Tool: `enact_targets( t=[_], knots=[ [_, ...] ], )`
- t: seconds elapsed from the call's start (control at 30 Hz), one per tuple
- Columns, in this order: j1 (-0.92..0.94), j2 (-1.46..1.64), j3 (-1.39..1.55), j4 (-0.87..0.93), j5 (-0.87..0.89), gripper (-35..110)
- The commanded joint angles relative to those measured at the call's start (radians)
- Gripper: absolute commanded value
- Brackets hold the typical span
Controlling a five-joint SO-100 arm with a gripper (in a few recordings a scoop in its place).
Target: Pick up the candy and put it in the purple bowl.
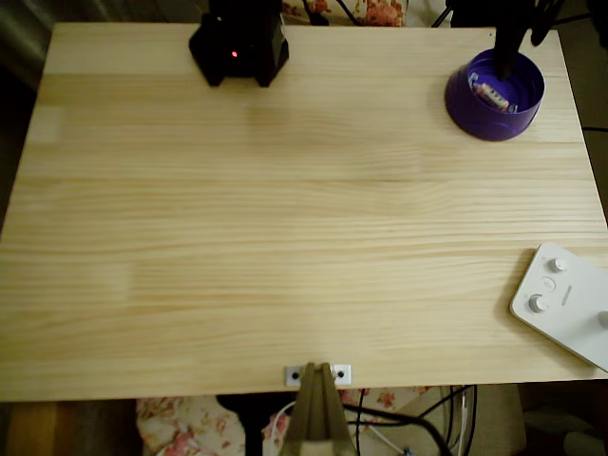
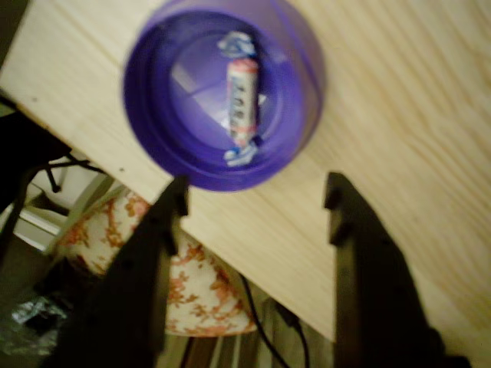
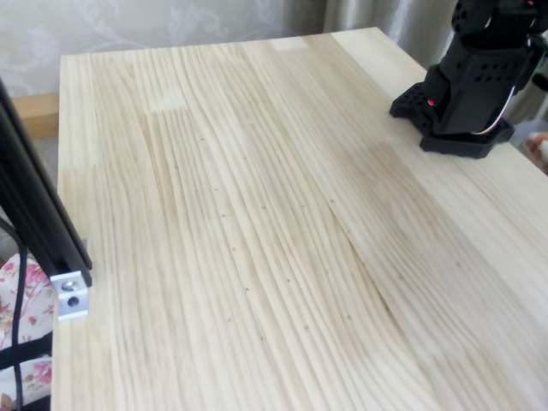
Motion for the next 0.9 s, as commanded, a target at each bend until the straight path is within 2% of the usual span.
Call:
enact_targets(
  t=[0.0,0.1,0.2,0.3,0.6,0.87],
  knots=[
    [0.029,0.164,-0.091,0.037,0.002,25],
    [0.066,0.212,-0.089,0.071,-0.012,23],
    [0.11,0.27,-0.058,0.092,-0.015,7],
    [0.17,0.35,0.012,0.104,-0.012,-1],
    [0.477,0.723,0.486,0.015,-0.074,-1],
    [0.868,0.868,0.695,-0.005,-0.155,-1]
  ],
)
